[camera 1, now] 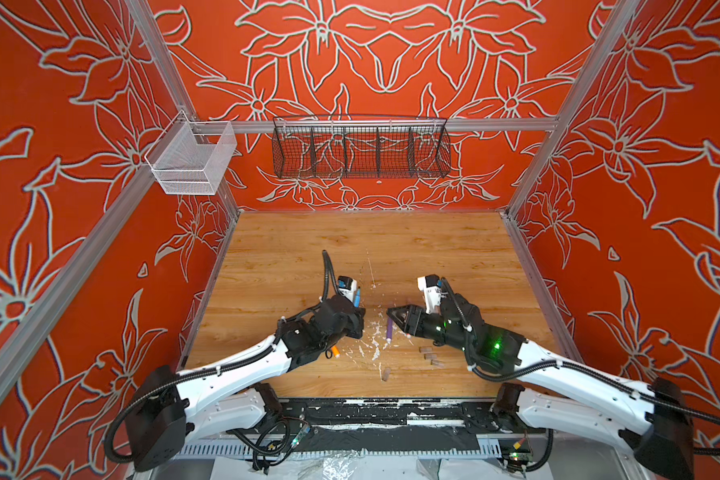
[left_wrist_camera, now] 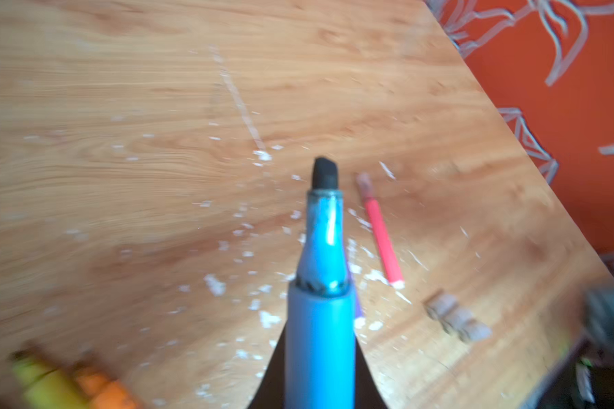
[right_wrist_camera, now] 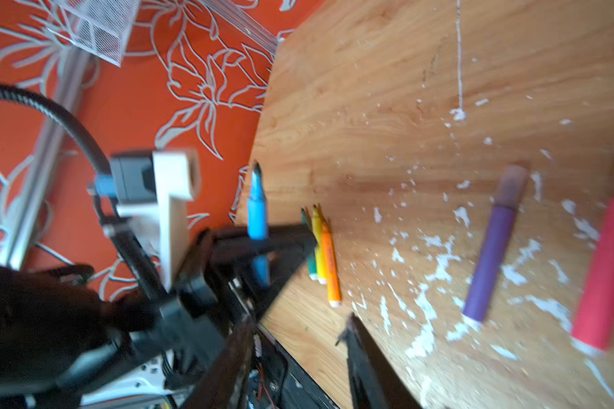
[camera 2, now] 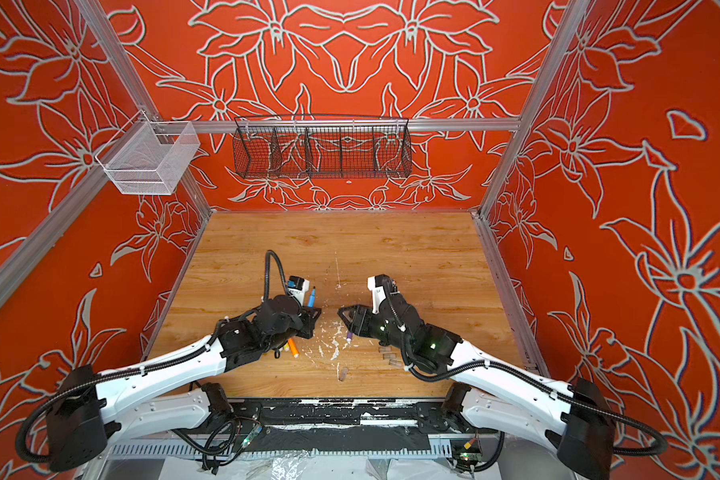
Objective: Insert the pens into the pen caps
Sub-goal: 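Lower the right gripper over a translucent cap and close on it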
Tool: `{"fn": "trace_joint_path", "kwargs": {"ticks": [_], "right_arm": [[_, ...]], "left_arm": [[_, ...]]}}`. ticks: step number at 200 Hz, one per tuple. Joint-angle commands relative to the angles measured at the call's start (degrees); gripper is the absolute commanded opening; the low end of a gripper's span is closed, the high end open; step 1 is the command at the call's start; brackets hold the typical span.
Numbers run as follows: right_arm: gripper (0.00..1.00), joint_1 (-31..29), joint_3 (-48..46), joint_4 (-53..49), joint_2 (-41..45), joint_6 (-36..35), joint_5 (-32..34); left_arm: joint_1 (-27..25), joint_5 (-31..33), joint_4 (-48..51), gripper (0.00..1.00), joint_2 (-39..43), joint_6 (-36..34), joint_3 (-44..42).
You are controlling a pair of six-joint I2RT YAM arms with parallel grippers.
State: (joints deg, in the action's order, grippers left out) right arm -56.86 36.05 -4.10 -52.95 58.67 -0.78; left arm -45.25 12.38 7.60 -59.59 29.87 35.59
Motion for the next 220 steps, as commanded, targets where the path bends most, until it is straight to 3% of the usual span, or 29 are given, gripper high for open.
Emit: {"fn": "trace_joint_path", "kwargs": {"ticks": [1,36,71,220], "right_arm": [[0.45,-5.9,0.9,-16.7,-0.3,0.1,9.4],[0.44,-14.9,2.0,-22.1,-9.0,5.2,11.3],[0.43,-19.8,7.4,-26.3,-18.4,6.8,13.5],[0.43,-20.4,16.5,-28.6,-40.2,6.9,16.9]], "left_arm": [[2.9,1.4,6.2,0.0,4.1,0.5,-1.3],[4.0,4.0,8.0,0.0,9.7,-0.2,-4.5],[4.0,3.3,7.8,0.0,10.9,-0.1,-5.8],[4.1,2.6,6.7,0.0,10.6,-0.2,-6.7]]}}
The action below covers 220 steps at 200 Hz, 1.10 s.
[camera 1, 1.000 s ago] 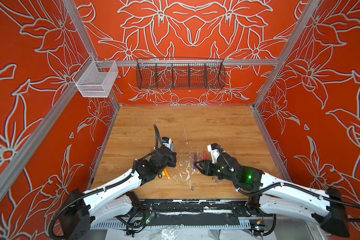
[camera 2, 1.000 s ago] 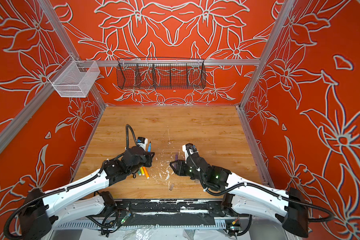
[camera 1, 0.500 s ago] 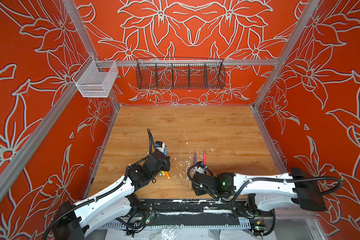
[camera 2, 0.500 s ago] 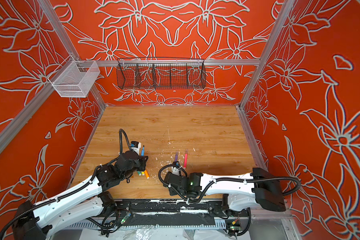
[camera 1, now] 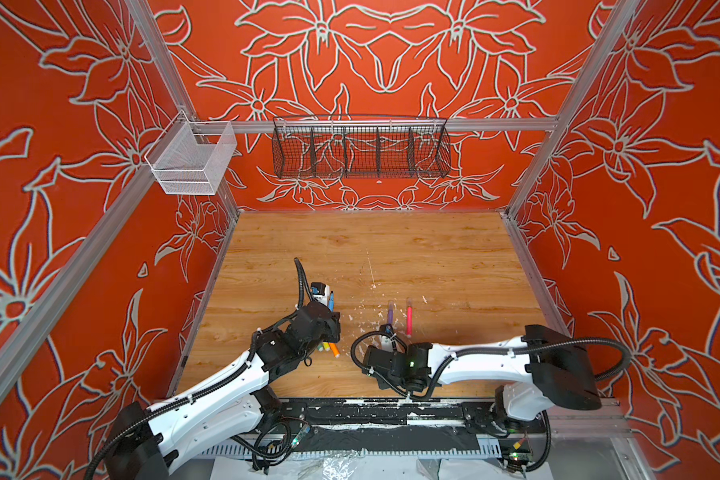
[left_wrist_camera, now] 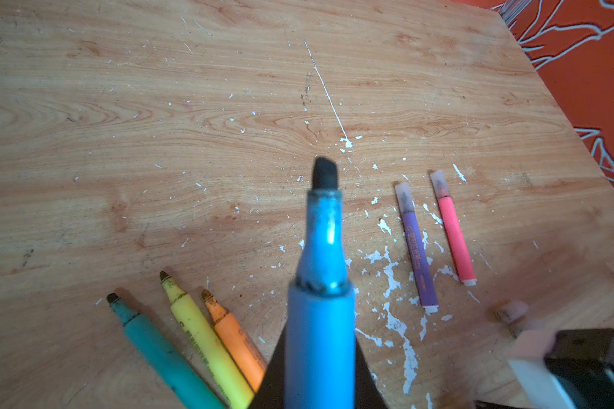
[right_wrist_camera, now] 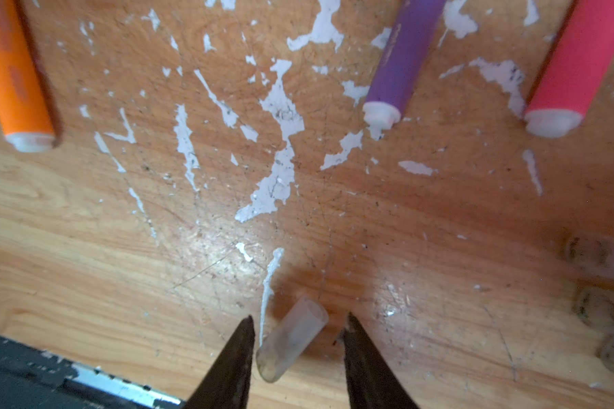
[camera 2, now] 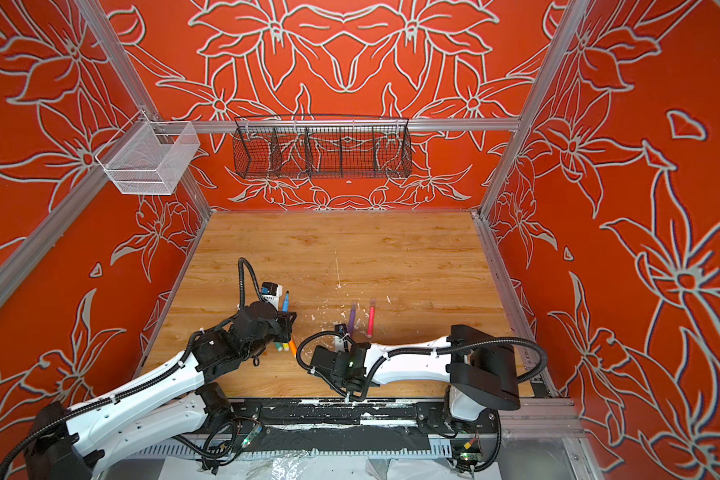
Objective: Insert the pens into the pen caps
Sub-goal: 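Lower the right gripper over a translucent cap and close on it, then lift the cap with the right gripper and carry it above the blue marker tip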
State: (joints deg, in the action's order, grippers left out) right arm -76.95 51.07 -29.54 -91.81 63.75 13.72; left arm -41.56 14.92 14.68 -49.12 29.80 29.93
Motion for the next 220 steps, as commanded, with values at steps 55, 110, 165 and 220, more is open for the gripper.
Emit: {"fn": "trace_joint_path", "kwargs": {"ticks": [55,110,165,220], "right_arm": [[0.3,-0.3,1.1,-2.9,-3.0,2.0,0.4],[0.29,-0.3,0.8,-2.4,-4.9,2.0,-0.3],[0.14,0.2,-1.4,0.2,-3.8,2.7,-0.3],[0.06,6.4,-5.0,4.4,8.6,-0.5,1.1]], "left_arm": [[0.3,0.1,-0.6,0.0,0.4,-0.1,-1.0],[0.4,-0.1,-0.8,0.0,0.3,0.1,-0.9],[0.4,-1.3,-1.0,0.0,0.3,0.1,-0.7],[0.3,-5.3,-2.0,0.0,1.1,0.5,-0.5]]}}
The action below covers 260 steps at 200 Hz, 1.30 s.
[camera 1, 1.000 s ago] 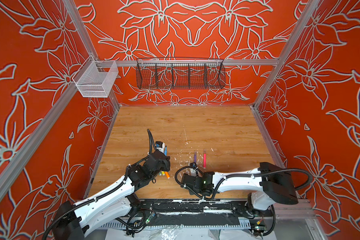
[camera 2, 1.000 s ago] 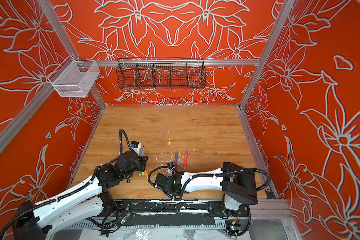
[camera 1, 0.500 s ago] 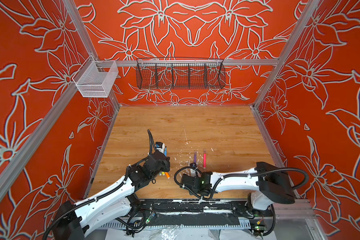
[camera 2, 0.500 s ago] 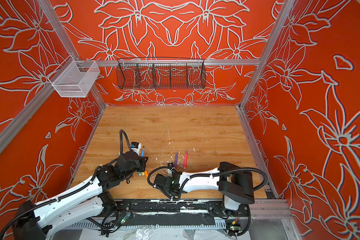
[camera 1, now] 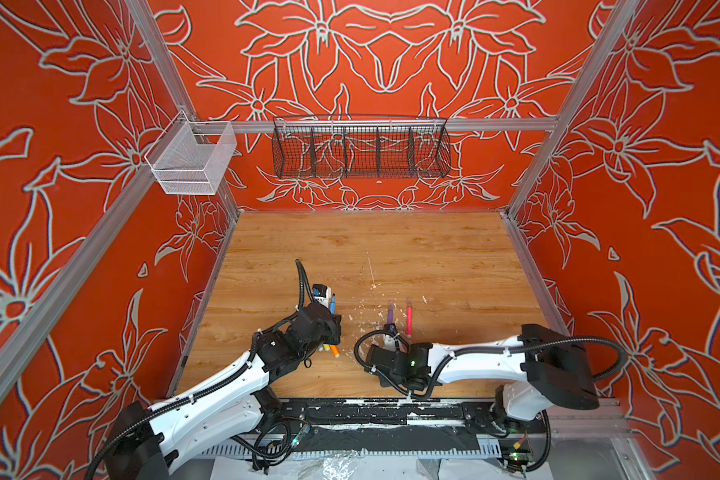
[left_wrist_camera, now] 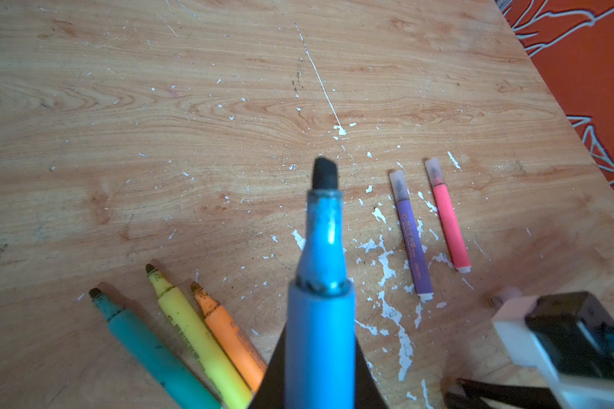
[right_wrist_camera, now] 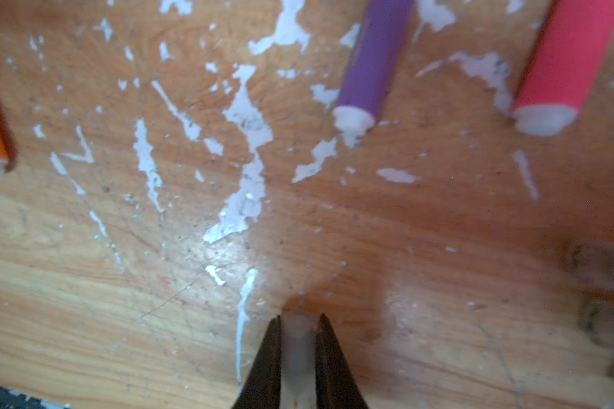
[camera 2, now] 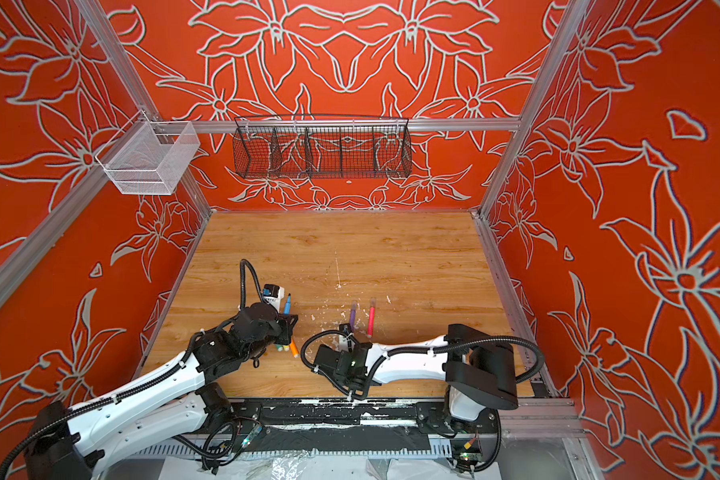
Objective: Insert the pens into the pen caps
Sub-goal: 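Lift the cap with the right gripper and carry it above the blue marker tip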
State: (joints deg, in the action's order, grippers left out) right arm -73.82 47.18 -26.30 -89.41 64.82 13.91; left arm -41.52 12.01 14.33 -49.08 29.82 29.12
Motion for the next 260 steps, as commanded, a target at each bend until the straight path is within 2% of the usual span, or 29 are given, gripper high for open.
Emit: {"fn": "trace_joint_path", "kwargs": {"ticks": [1,28,47,70,112,164,198,260], "right_arm": [[0.05,3.4,-1.1,1.3,6.4,-1.7,0.9],[0.0,8.8,0.2,1.9,13.2,-5.2,-0.8],[0.0,11.4,1.9,1.6,17.7,-7.2,-0.2],[0.0,12.7,5.0,1.8,22.8,-9.7,2.1],[0.0,13.4,7.0,11.7,27.9,-12.9,2.3],[0.0,13.4,4.9,24.9,28.3,-12.5,-1.6],[0.0,13.4,2.5,32.6,27.7,-12.2,-3.1],[0.0,13.4,2.0,35.7,26.0,-11.8,-3.3]], "left_arm": [[0.3,-2.5,-1.6,0.0,1.1,0.5,0.3],[-0.2,-4.8,-3.2,0.0,2.0,1.7,0.5],[-1.0,-6.4,-5.4,0.0,2.1,2.9,0.5],[-3.5,-6.0,-6.1,0.0,1.4,4.0,1.5],[-8.3,-6.3,-11.4,0.0,0.6,4.7,1.3],[-11.3,-8.4,-20.3,0.0,0.5,4.1,-0.6],[-12.3,-9.7,-22.4,0.0,-0.3,3.6,-0.5],[-14.0,-9.9,-24.0,0.0,-0.3,3.7,-0.1]]}}
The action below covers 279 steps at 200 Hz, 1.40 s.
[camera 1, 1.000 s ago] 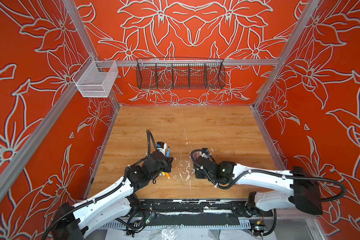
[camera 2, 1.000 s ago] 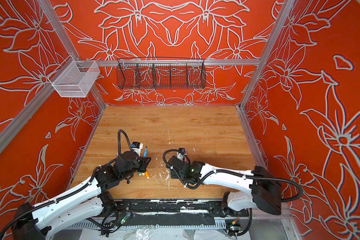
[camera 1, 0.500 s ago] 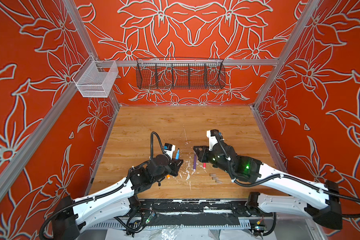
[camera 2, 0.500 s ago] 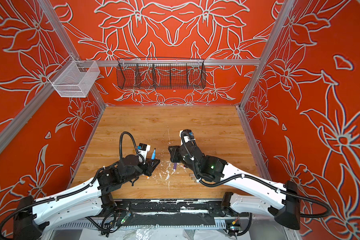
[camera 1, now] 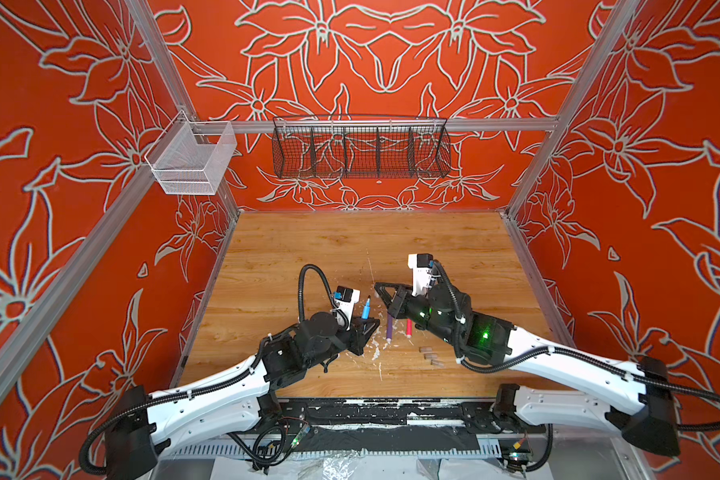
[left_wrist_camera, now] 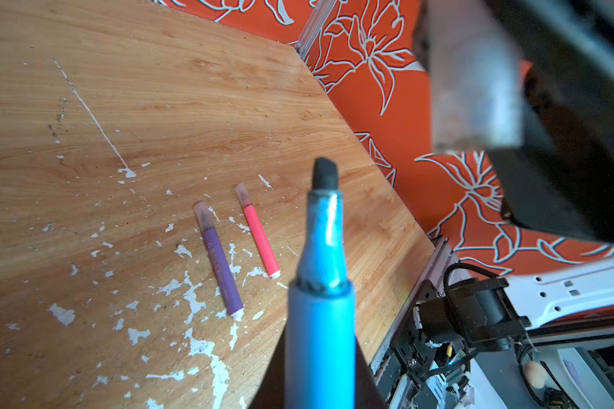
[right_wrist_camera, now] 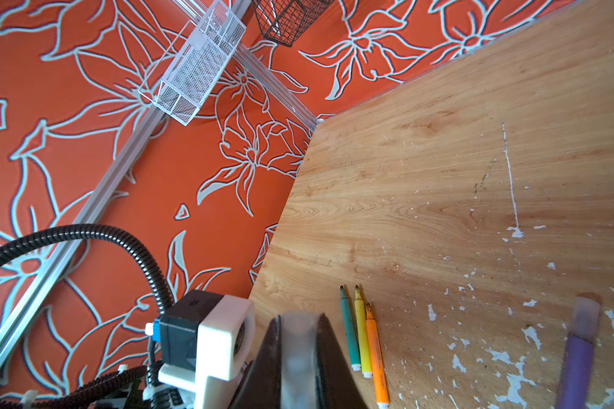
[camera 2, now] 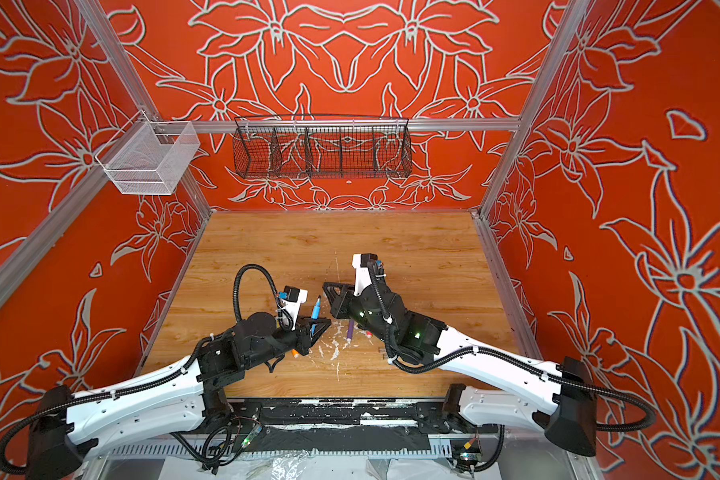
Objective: Insert the pens into the pen caps
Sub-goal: 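Lift the cap with the right gripper and carry it above the blue marker tip, then push the cap down onto the blue marker tip with the right gripper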
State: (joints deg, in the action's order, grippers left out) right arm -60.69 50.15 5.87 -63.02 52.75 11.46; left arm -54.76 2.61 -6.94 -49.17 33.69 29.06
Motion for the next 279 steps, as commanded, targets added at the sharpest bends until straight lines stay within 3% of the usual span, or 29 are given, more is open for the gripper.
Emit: {"fn": "trace_joint_path", "kwargs": {"ticks": [1,147,249,279], "right_arm": [[0.0,0.2,-0.9,3.5,-0.4,0.2,-0.8],[0.0,0.3,-2.0,3.0,-2.4,0.1,2.4],[0.0,-2.1,-5.7,5.7,-2.6,2.4,-0.2],[0.0,-3.4,-7.1,8.7,-3.8,3.2,-2.3]], "left_arm": [[-0.8,-0.5,-2.7,0.0,-0.2,-0.1,-0.1],[-1.7,0.4,-2.4,0.0,-0.6,-0.8,1.1],[-1.7,4.1,-2.9,0.0,-1.1,-1.8,2.2],[-0.6,2.4,-3.9,0.0,-2.2,-2.3,3.5]]}}
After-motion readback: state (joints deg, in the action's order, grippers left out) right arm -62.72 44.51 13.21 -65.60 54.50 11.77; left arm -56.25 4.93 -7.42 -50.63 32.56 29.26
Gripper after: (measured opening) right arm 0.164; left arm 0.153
